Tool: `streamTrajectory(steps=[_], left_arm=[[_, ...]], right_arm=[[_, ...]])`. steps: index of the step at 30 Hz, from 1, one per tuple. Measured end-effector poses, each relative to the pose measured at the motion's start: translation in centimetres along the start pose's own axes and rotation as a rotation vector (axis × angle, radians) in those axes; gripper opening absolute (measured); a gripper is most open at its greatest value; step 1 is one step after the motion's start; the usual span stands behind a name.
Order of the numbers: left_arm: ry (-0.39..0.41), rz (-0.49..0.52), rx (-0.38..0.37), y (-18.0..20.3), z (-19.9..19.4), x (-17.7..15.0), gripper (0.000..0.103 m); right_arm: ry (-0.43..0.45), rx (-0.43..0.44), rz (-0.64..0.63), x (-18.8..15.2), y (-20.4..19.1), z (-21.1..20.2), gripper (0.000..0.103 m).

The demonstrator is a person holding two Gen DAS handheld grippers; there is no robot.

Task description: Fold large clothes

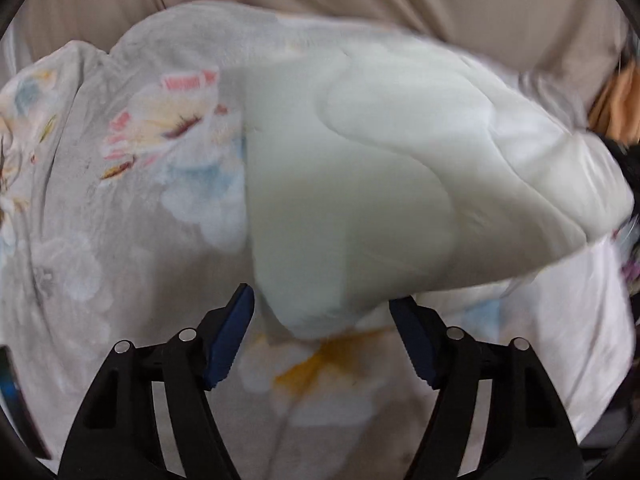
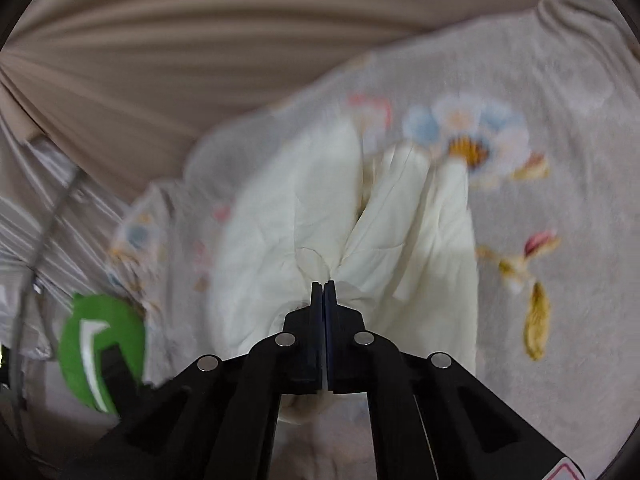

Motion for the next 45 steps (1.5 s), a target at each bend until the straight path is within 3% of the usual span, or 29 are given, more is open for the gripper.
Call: streamTrajectory(steps=[1, 3, 5, 7, 10, 11, 12, 15, 16, 17, 18, 19, 21, 22, 24, 26, 29, 32, 35, 38, 40, 43, 45], left_arm=[[0.000, 0.001, -0.007, 0.1, 0.1, 0.2, 0.070], [-0.031, 0.035, 0.014, 0.7, 1.5, 0.0, 0.070], [-0.062, 0.048, 0.031, 1.0, 2.8, -0.6, 0.069], [-0.069, 0.028, 0.030, 1.0, 2.6, -0.9, 0.068], [-0.035, 0.024, 0.007, 0.8, 0.6, -0.6, 0.068], [-0.023, 0.028, 0.006, 0.7, -0.1, -0.6, 0.068], [-0.009, 0.031, 0.012, 0.6, -1.0, -0.5, 0.068], [0.040, 0.001, 0.009, 0.2, -3.6, 0.5, 0.069], [0.059, -0.020, 0.003, 0.1, -4.4, 1.0, 0.069], [0.085, -0.046, -0.008, 0.0, -5.3, 1.6, 0.071], [0.105, -0.064, -0.012, 0.0, -5.9, 2.2, 0.072], [0.120, -0.079, -0.011, 0.0, -6.4, 2.8, 0.073], [0.152, -0.081, -0.013, 0.5, -7.3, 4.1, 0.073], [0.167, -0.074, -0.005, 0.7, -7.6, 4.6, 0.073], [0.173, -0.048, 0.003, 1.5, -7.3, 5.4, 0.074], [0.138, -0.020, 0.016, 2.5, -5.8, 5.3, 0.074], [0.067, 0.004, 0.040, 3.6, -3.1, 4.6, 0.074], [0.013, -0.012, 0.053, 4.3, -1.3, 4.1, 0.074], [-0.001, -0.020, 0.051, 4.7, -0.8, 4.1, 0.074], [-0.018, -0.024, 0.052, 4.8, -0.4, 4.1, 0.074], [-0.023, -0.030, 0.055, 4.7, -0.2, 4.2, 0.074], [-0.035, -0.031, 0.053, 4.8, 0.1, 4.2, 0.074], [-0.039, -0.029, 0.059, 4.8, 0.1, 4.3, 0.074]], right_arm=[[0.019, -0.026, -0.007, 0.0, 0.8, -0.4, 0.000], [-0.059, -0.127, -0.004, -1.5, 4.3, 2.0, 0.000], [-0.133, -0.140, 0.096, -3.3, 7.6, 3.9, 0.000], [-0.102, -0.126, 0.145, -3.0, 7.7, 2.7, 0.004], [-0.002, -0.058, 0.173, -1.3, 6.1, -0.7, 0.034], [0.013, -0.036, 0.170, -1.0, 5.5, -1.2, 0.062], [0.014, -0.028, 0.158, -0.9, 5.0, -1.3, 0.071], [-0.097, -0.048, 0.094, -2.4, 3.7, 1.6, 0.076], [-0.148, -0.077, 0.088, -3.4, 3.9, 3.2, 0.076], [-0.197, -0.090, 0.090, -4.5, 4.2, 4.6, 0.069], [-0.221, -0.074, 0.095, -5.1, 4.1, 5.5, 0.037], [-0.222, -0.048, 0.100, -5.2, 3.6, 5.7, 0.030], [-0.132, 0.020, 0.080, -3.7, 1.9, 3.7, 0.019], [-0.084, 0.044, 0.061, -2.9, 1.1, 2.0, 0.018], [-0.026, 0.005, 0.030, -2.4, 1.7, 0.0, 0.018], [-0.078, -0.075, 0.048, -3.7, 5.1, 1.3, 0.018], [-0.226, -0.181, 0.072, -7.2, 10.3, 6.0, 0.025], [-0.221, -0.190, 0.057, -6.4, 9.2, 5.3, 0.028], [-0.139, -0.163, 0.001, -4.3, 6.4, 2.2, 0.037], [-0.063, -0.190, -0.037, -2.5, 4.9, 0.9, 0.038], [-0.087, -0.209, -0.075, -2.3, 4.7, 2.6, 0.032], [-0.206, -0.255, -0.082, -4.3, 7.3, 6.9, 0.030], [-0.202, -0.257, -0.055, -4.0, 7.4, 6.4, 0.029]])
Point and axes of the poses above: each gripper's, at about its wrist camera, not at the fingertips, and z roughly the way its jaws point, y to its right, x to its top, the point moved 9 cm from there along z, roughly the way its jaws point, and after that the axes turned 4 degrees about z, right-handed, at the moved point
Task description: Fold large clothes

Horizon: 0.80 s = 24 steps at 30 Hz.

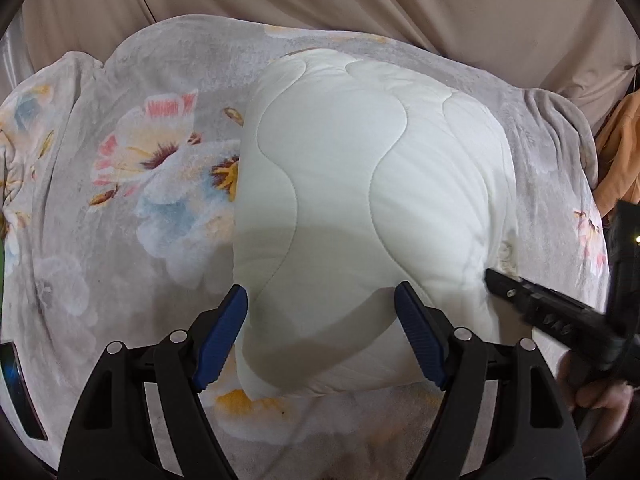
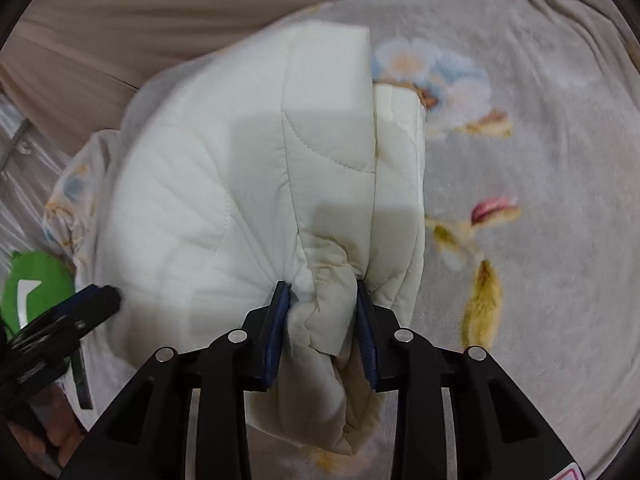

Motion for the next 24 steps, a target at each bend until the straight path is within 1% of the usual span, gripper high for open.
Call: streamTrajectory(steps=[2, 3, 4, 5, 6, 7, 9, 10, 11, 12, 13, 15, 17, 18, 19, 20, 21, 23, 24], left_arm=[[0.004, -0.004, -0.001, -0.2, -0.1, 0.0, 0.074], [0.005, -0.008, -0.005, -0.2, -0.1, 0.1, 0.074], [0.003, -0.012, -0.009, -0.3, 0.1, 0.1, 0.075], [-0.003, -0.018, -0.011, -0.3, 0.3, 0.1, 0.075], [-0.010, -0.023, -0.013, -0.3, 0.4, 0.1, 0.075], [-0.016, -0.028, -0.016, -0.2, 0.5, 0.1, 0.075], [-0.012, -0.034, -0.020, -0.4, 0.2, 0.3, 0.077], [-0.006, -0.039, -0.027, -0.5, 0.1, 0.4, 0.083], [0.008, -0.055, -0.046, -0.9, -0.2, 0.7, 0.087], [0.017, -0.076, -0.066, -1.4, -0.3, 1.0, 0.089], [0.022, -0.094, -0.085, -1.8, -0.3, 1.2, 0.092], [0.016, -0.162, -0.138, -3.2, 0.1, 1.9, 0.093], [0.003, -0.235, -0.203, -4.3, 1.2, 2.4, 0.097], [-0.015, -0.271, -0.227, -4.9, 2.2, 2.5, 0.097], [-0.037, -0.294, -0.239, -5.2, 3.1, 2.5, 0.097], [-0.071, -0.311, -0.287, -5.0, 4.5, 2.4, 0.098], [-0.094, -0.320, -0.329, -4.6, 5.5, 2.2, 0.098], [-0.110, -0.311, -0.341, -4.0, 6.6, 1.9, 0.098], [-0.104, -0.284, -0.331, -3.7, 6.5, 2.0, 0.098]], right_arm=[[0.063, 0.027, 0.005, 0.6, -0.4, -2.3, 0.029], [0.074, 0.026, 0.001, 0.5, -0.3, -2.6, 0.029], [0.054, 0.017, -0.011, 0.3, -0.1, -2.0, 0.030], [0.013, 0.001, -0.028, -0.2, -0.1, -0.7, 0.033], [-0.013, -0.022, -0.035, -0.5, 0.2, 0.3, 0.034], [-0.016, -0.029, -0.030, -0.4, 0.2, 0.2, 0.034], [0.009, -0.007, -0.024, 0.0, -0.4, -1.2, 0.034], [0.046, 0.009, -0.021, 0.4, -0.5, -2.5, 0.034], [0.077, 0.018, -0.015, 0.7, -0.3, -3.6, 0.039], [0.101, 0.020, -0.006, 0.8, 0.1, -4.4, 0.046], [0.117, 0.022, 0.014, 1.0, 0.9, -5.0, 0.050], [0.122, 0.014, 0.049, 1.3, 2.9, -4.9, 0.058], [0.088, 0.004, 0.102, 1.3, 4.8, -3.6, 0.059], [0.065, 0.013, 0.125, 1.3, 5.3, -2.6, 0.060], [0.013, 0.027, 0.154, 0.9, 5.9, -1.1, 0.060], [-0.019, 0.040, 0.165, 0.6, 5.8, 0.0, 0.060], [-0.057, 0.074, 0.178, 0.3, 5.5, 1.4, 0.060], [-0.089, 0.127, 0.211, 0.0, 4.6, 2.9, 0.060], [-0.104, 0.163, 0.227, -0.1, 4.0, 3.4, 0.043]])
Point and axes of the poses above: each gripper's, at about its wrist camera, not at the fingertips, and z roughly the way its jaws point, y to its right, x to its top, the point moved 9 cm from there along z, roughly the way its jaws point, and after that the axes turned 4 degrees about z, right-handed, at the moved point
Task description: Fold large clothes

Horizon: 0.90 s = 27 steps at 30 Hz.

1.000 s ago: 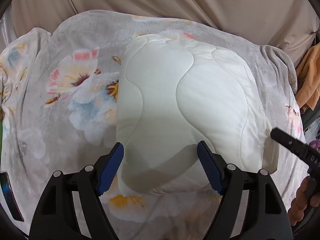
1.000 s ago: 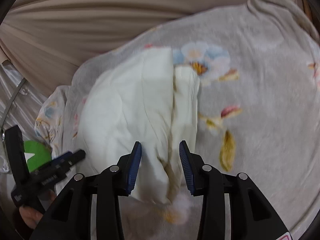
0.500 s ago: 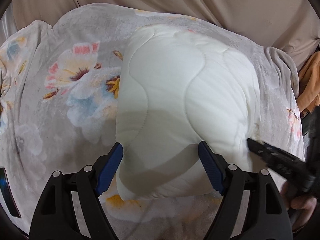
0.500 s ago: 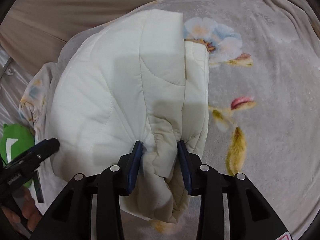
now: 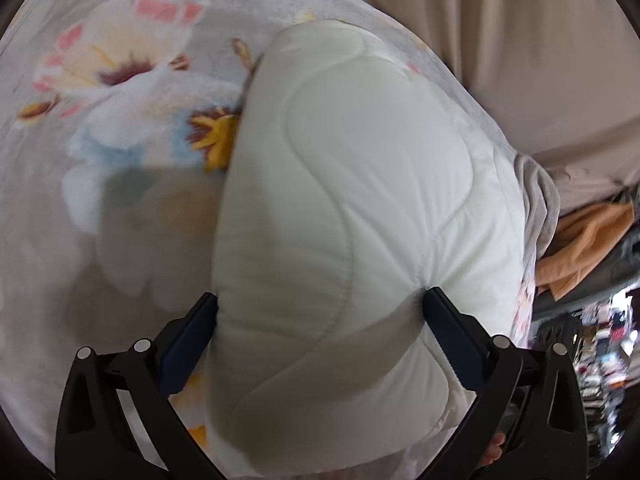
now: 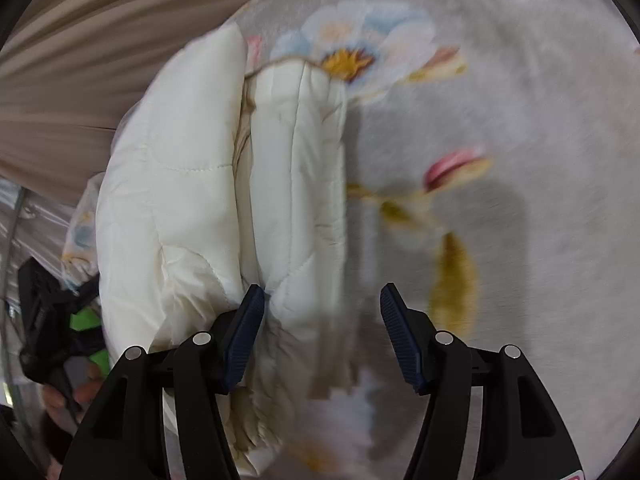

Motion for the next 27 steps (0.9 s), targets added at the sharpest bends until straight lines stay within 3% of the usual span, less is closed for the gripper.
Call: streamTrajectory(steps=[1, 3, 4, 5, 9, 11, 12, 14, 16, 19, 21, 24, 27], left_arm=[[0.000, 0.028, 0.003, 0.5, -0.3, -0.1, 0.089], [0.013, 0.080, 0.015, 1.1, -1.6, -0.3, 0.071], [0.023, 0.120, 0.028, 1.4, -2.7, -0.3, 0.061], [0.033, 0.144, 0.040, 1.5, -3.6, -0.3, 0.058], [0.067, 0.188, 0.117, -0.1, -7.9, -0.6, 0.060], [0.040, 0.172, 0.174, -2.1, -7.4, -1.6, 0.068], [0.020, 0.167, 0.203, -3.0, -6.6, -2.3, 0.069], [0.023, 0.160, 0.228, -4.0, -6.3, -3.5, 0.070], [0.073, 0.190, 0.268, -3.7, -8.3, -3.7, 0.069], [0.188, 0.311, 0.377, -1.6, -12.1, -3.9, 0.068], [0.221, 0.406, 0.448, -0.1, -12.9, -4.1, 0.068], [0.184, 0.457, 0.467, 0.4, -11.4, -4.8, 0.068], [0.139, 0.434, 0.463, -0.7, -9.5, -5.6, 0.070]], right_arm=[[-0.015, 0.038, 0.012, -0.2, -0.8, 0.3, 0.036], [0.002, 0.019, -0.042, -0.3, -2.6, -0.1, 0.020], [0.008, 0.039, -0.083, -0.6, -4.2, -0.7, 0.019], [0.017, 0.050, -0.120, -1.0, -5.7, -1.3, 0.017], [0.027, 0.109, -0.197, -3.6, -9.7, -2.9, 0.017], [-0.019, 0.040, -0.195, -5.4, -8.2, -0.7, 0.020], [-0.057, -0.038, -0.195, -6.4, -6.5, 1.1, 0.026], [-0.055, -0.052, -0.156, -6.9, -5.2, 1.4, 0.030], [0.015, -0.088, -0.176, -6.7, -5.9, -1.6, 0.029], [0.181, -0.185, -0.323, -6.2, -8.8, -6.8, 0.028], [0.224, -0.185, -0.400, -6.7, -11.5, -8.2, 0.025], [0.194, -0.203, -0.524, -8.4, -14.7, -5.9, 0.018], [0.149, -0.344, -0.557, -8.5, -13.1, -1.1, 0.016]])
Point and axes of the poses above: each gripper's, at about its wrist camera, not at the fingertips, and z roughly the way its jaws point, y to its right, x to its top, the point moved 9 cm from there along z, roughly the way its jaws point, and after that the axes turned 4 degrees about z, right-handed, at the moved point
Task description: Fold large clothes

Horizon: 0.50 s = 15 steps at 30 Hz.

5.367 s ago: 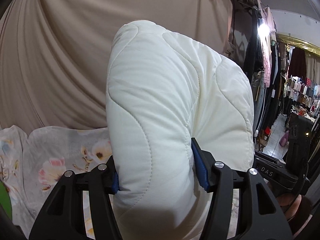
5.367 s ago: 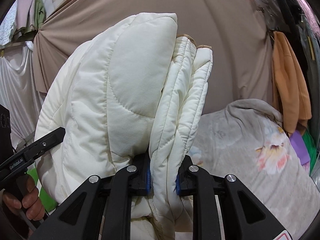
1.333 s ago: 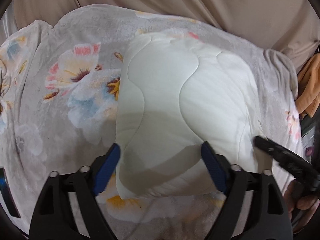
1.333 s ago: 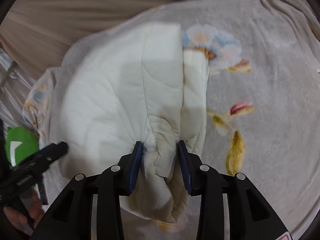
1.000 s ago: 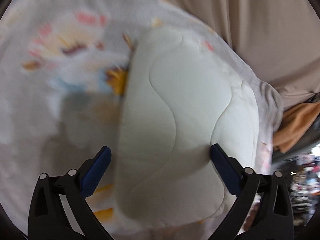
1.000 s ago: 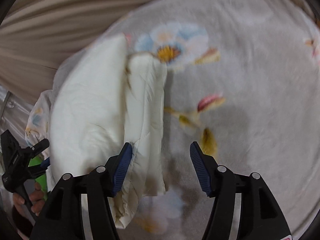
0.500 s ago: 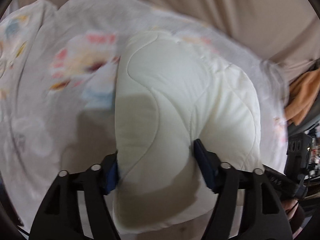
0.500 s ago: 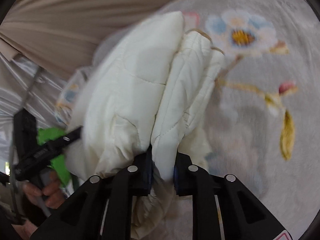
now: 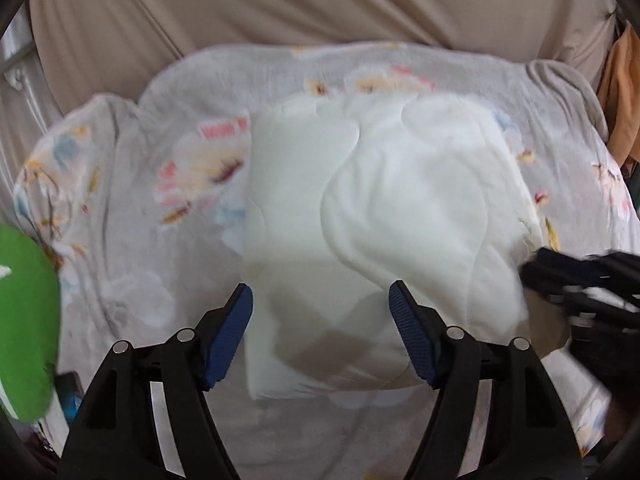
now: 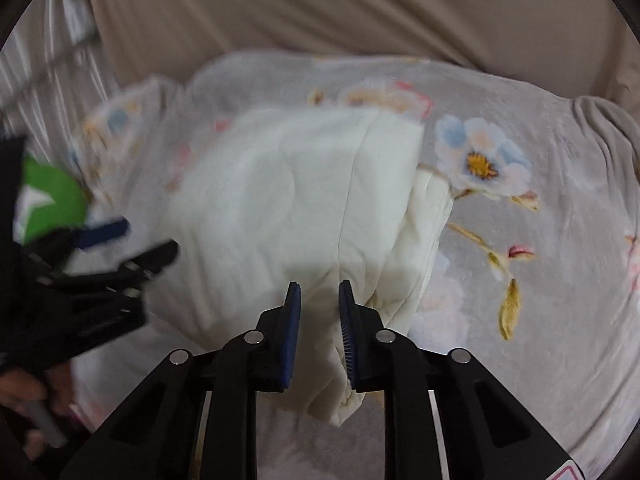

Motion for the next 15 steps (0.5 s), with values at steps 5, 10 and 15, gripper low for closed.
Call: streamTrajectory(steps=[5, 10, 15], left_arm=[[0.006, -0.001, 0.014, 0.1, 0.3, -0.9, 0.069], [0.031, 0.004, 0.011, 0.4, -1.2, -1.5, 0.081], [0.050, -0.004, -0.009, 1.3, -2.0, -3.3, 0.085]], right_arm=[[-0.007, 0.014, 0.151, -0.8, 2.4, 0.7, 0.013], [0.101, -0.054, 0.168, -2.4, 1.0, -4.7, 0.019], [0.113, -0.132, 0.224, -6.3, 0.4, -5.8, 0.035]])
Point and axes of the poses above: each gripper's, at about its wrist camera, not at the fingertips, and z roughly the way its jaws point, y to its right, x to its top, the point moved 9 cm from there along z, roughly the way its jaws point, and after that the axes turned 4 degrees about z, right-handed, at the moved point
